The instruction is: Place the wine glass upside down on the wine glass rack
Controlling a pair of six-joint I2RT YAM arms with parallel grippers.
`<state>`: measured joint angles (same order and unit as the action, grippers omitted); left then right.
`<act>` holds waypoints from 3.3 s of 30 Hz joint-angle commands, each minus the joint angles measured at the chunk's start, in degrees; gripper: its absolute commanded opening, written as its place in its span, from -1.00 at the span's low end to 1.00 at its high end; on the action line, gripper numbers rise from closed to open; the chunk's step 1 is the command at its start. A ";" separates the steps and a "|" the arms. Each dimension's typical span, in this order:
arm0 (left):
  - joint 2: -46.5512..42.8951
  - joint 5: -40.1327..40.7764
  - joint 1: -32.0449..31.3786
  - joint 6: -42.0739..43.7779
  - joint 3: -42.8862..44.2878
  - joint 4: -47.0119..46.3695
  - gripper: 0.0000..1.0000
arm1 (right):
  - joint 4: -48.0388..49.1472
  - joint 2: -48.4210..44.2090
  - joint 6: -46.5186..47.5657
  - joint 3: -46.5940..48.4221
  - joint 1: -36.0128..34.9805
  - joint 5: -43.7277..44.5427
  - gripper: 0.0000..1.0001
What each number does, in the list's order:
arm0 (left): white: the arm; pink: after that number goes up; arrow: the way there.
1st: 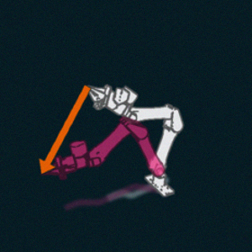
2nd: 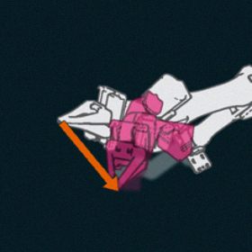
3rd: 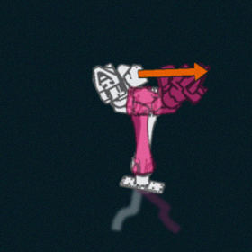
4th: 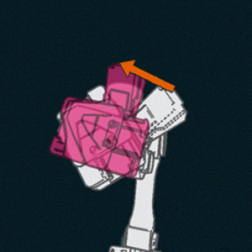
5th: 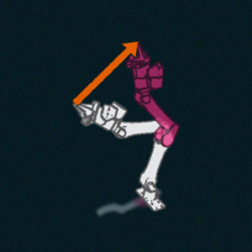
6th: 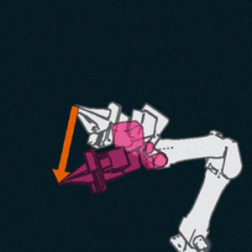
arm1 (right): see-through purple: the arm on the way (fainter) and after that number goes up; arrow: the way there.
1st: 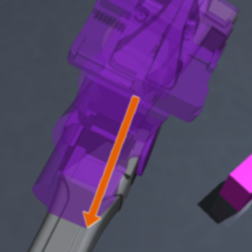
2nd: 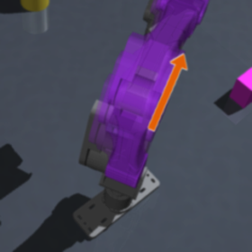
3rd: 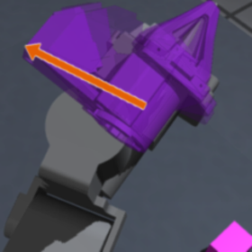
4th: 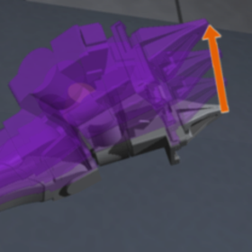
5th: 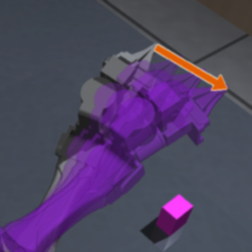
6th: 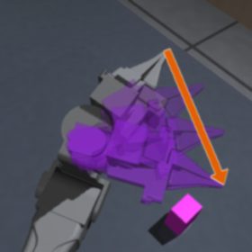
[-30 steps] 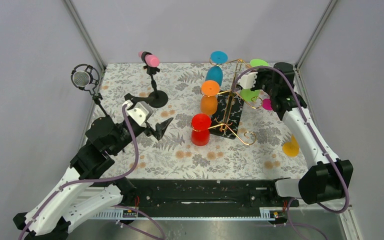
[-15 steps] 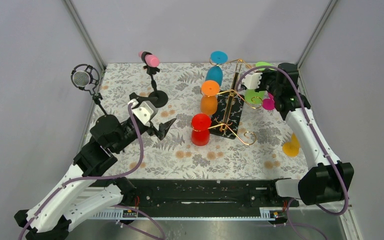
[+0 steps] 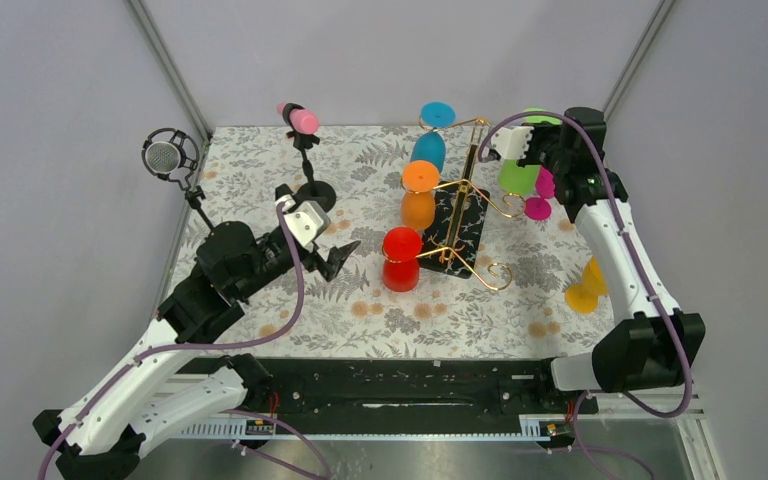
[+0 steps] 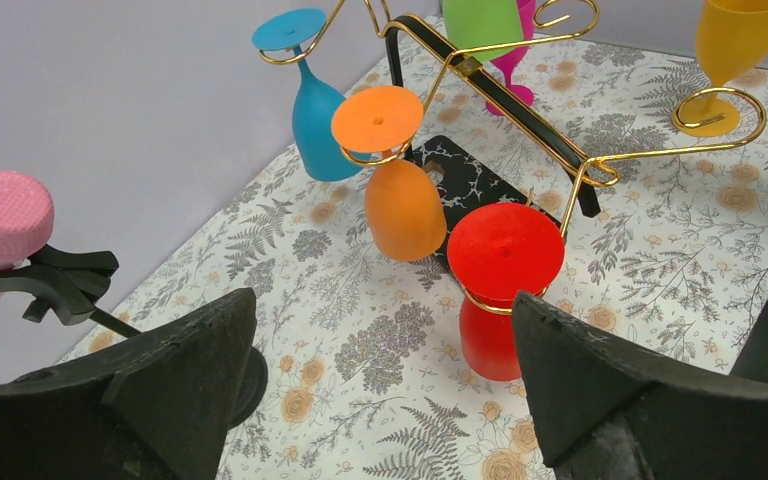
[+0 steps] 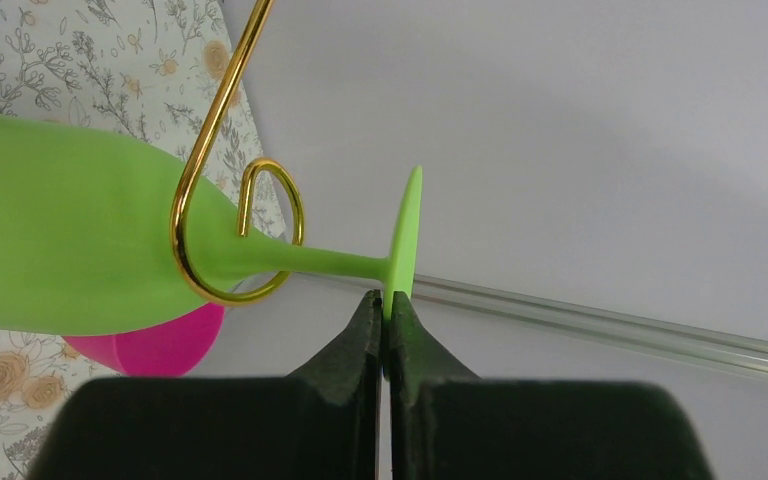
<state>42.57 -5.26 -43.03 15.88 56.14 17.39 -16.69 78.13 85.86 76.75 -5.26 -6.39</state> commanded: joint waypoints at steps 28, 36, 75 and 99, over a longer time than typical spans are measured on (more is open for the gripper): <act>-1.28 -0.59 -0.21 0.07 0.51 -1.75 0.98 | -1.46 2.68 -2.15 0.80 0.50 -9.22 -0.50; -1.31 -1.29 -0.17 0.36 0.59 -1.09 0.98 | -1.35 1.66 -4.00 0.31 0.51 -8.91 -0.28; -3.32 -1.41 -0.20 -3.70 1.05 2.07 0.98 | 39.12 -8.75 -48.58 -13.80 0.60 -31.69 0.15; 4.31 14.28 -0.18 -13.71 10.02 12.51 0.98 | -17.75 12.92 -110.58 22.96 17.98 11.64 0.19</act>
<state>46.26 4.60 -43.07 6.48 62.22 27.68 -18.79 86.50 -11.81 97.62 9.96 9.45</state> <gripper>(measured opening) 0.989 0.604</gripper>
